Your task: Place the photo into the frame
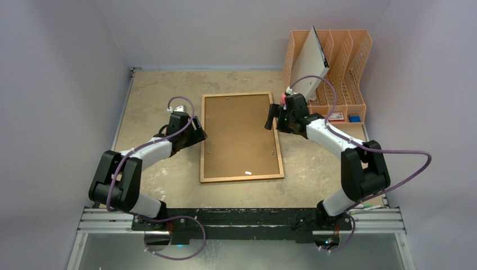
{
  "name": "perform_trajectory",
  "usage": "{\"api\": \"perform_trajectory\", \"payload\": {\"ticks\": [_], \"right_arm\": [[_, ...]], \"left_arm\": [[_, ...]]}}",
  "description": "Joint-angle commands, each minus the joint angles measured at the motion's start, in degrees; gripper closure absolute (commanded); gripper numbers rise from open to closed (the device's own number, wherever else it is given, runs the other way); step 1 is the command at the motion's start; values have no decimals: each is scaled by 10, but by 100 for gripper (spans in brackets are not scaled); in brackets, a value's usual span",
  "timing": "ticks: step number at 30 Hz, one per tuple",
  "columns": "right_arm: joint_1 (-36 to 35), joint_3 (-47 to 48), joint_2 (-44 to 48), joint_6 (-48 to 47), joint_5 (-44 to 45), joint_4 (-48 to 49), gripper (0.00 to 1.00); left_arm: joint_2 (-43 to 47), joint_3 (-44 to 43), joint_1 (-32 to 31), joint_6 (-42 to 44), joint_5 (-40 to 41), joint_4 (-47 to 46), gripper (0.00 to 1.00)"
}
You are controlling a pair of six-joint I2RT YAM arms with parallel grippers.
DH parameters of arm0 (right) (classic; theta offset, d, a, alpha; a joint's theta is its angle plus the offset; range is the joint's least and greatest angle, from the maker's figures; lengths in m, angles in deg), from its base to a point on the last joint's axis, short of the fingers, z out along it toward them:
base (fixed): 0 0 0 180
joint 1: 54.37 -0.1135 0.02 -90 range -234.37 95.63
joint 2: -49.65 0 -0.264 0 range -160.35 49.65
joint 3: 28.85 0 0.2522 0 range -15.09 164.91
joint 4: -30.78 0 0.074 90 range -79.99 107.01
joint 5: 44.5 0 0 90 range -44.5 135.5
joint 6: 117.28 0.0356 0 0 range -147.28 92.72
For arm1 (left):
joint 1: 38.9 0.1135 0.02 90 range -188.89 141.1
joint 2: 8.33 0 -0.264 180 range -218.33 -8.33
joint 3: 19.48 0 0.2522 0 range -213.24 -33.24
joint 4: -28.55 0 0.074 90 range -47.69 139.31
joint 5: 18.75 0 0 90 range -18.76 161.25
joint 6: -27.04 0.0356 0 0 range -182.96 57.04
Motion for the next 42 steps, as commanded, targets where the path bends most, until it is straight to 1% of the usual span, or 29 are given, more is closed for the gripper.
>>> {"api": "perform_trajectory", "payload": {"ticks": [1, 2, 4, 6, 12, 19, 23, 25, 29, 31, 33, 39, 42], "right_arm": [[1, -31, -9, -6, 11, 18, 2], [0, -35, -10, -7, 11, 21, 3], [0, -42, -11, -19, 13, 29, 6], [-1, -53, -8, -21, 0, 30, 8], [-10, -82, 5, -24, 2, 0, 14], [-34, -106, 16, -28, 19, -30, 19], [-41, -113, 19, -26, 27, -42, 28], [-43, -118, 20, -26, 31, -46, 35], [-45, -119, 18, -28, 42, -55, 45], [-46, -119, 19, -28, 45, -59, 46], [-46, -119, 21, -28, 46, -61, 45], [-47, -116, 20, -32, 47, -68, 45], [-47, -116, 22, -36, 36, -69, 41]], "left_arm": [[4, 12, 5, -7, -31, -31, 36], [2, 14, 4, -7, -35, -32, 38], [-2, 20, 5, -8, -41, -33, 45], [-1, 29, 4, -10, -43, -38, 50], [-6, 48, 4, -11, -37, -47, 56], [-9, 59, 4, -10, -31, -68, 62], [-11, 67, 4, -12, -33, -76, 63], [-13, 70, 4, -13, -33, -79, 64], [-14, 74, 5, -13, -33, -84, 64], [-15, 74, 4, -12, -33, -86, 64], [-17, 73, 4, -11, -33, -87, 64], [-23, 72, 4, -10, -36, -90, 64], [-24, 73, 4, -10, -36, -91, 64]]}}
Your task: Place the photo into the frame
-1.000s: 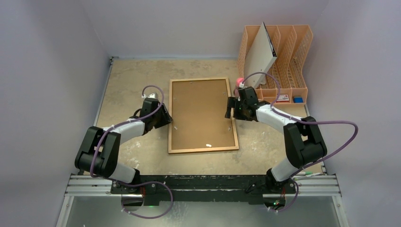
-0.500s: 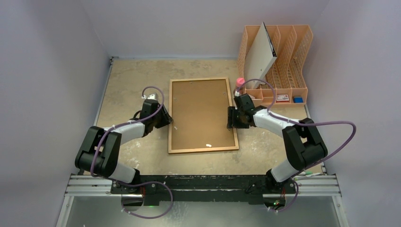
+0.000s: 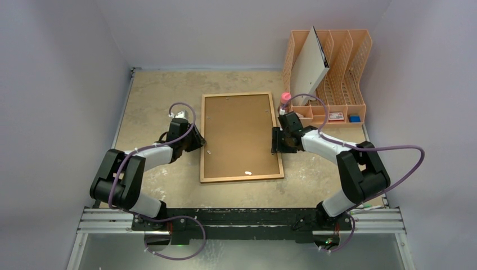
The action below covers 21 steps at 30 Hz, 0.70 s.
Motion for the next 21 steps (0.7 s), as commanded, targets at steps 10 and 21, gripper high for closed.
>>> {"api": "perform_trajectory", "payload": {"ticks": [10, 21], "right_arm": [[-4, -15, 21, -9, -4, -38, 51], [-4, -4, 19, 2, 45, -42, 71]], "left_arm": [[-14, 10, 4, -3, 1, 4, 64], [-18, 11, 5, -2, 1, 3, 64]]}}
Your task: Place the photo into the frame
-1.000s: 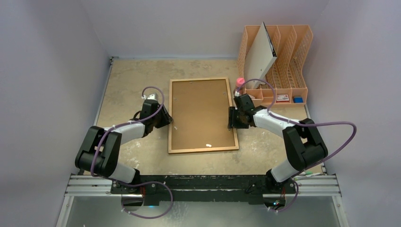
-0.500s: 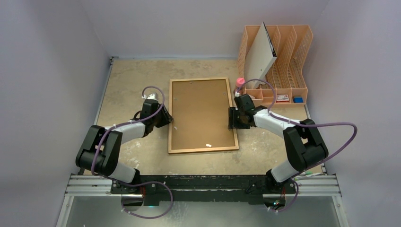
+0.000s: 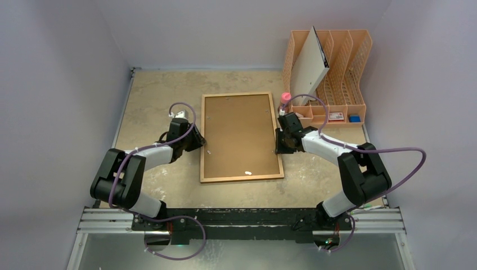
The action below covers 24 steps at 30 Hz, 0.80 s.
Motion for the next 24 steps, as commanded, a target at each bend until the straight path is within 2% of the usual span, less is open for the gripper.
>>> {"api": "perform_trajectory", "payload": {"ticks": [1, 4, 8, 11, 15, 17, 20, 24], "right_arm": [[0, 2, 8, 4, 39, -27, 73], [0, 3, 3, 3, 29, -20, 79], [0, 0, 6, 5, 12, -15, 76], [0, 6, 26, 21, -1, -33, 68], [0, 23, 78, 41, 6, -47, 47], [0, 31, 103, 42, 6, -46, 41], [0, 37, 120, 33, 6, -14, 38], [-4, 33, 94, 41, -89, 44, 41]], "left_arm": [[-13, 10, 4, -2, 1, 11, 64], [-14, 9, 4, 0, -10, 13, 64], [-10, 5, 4, 6, -16, 22, 64], [-5, 4, 4, 7, -16, 26, 64], [9, 4, 4, 3, -16, 30, 64], [22, 4, 4, -1, -16, 32, 62], [44, 4, 4, -8, -14, 36, 60], [79, 7, 5, -20, 6, 50, 57]]}}
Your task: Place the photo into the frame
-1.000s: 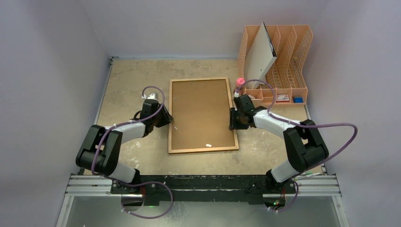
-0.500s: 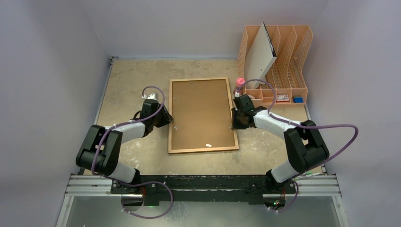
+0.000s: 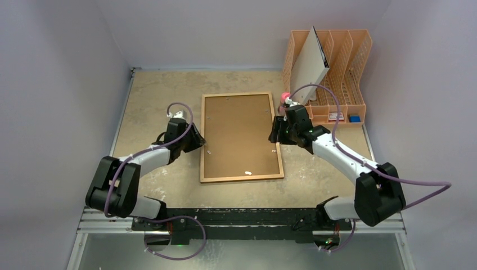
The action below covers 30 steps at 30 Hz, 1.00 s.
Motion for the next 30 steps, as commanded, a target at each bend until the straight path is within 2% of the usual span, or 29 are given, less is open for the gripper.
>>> {"api": "perform_trajectory", "payload": {"ticks": [1, 3, 8, 12, 15, 21, 27, 30], "right_arm": [[-10, 11, -29, 20, -96, 71, 42], [-30, 11, -45, 37, -124, 108, 43], [-109, 34, -100, 83, -129, 192, 46], [-161, 82, -188, 117, -169, 226, 63], [-195, 116, -251, 132, -176, 246, 71], [-242, 175, -313, 137, -149, 254, 73], [-249, 204, -350, 142, -141, 263, 72], [-250, 213, -365, 147, -127, 260, 71]], "left_arm": [[52, 8, 2, -20, 20, 13, 57], [69, 15, 2, -22, 28, 19, 57], [101, 42, 2, -26, 20, 32, 58], [119, 74, 2, -21, -14, 22, 61], [141, 94, 2, -27, -30, 25, 63], [176, 109, 2, -33, -37, 44, 67], [152, 125, 2, -34, -101, 8, 69], [146, 124, 2, -32, -99, 18, 71]]}}
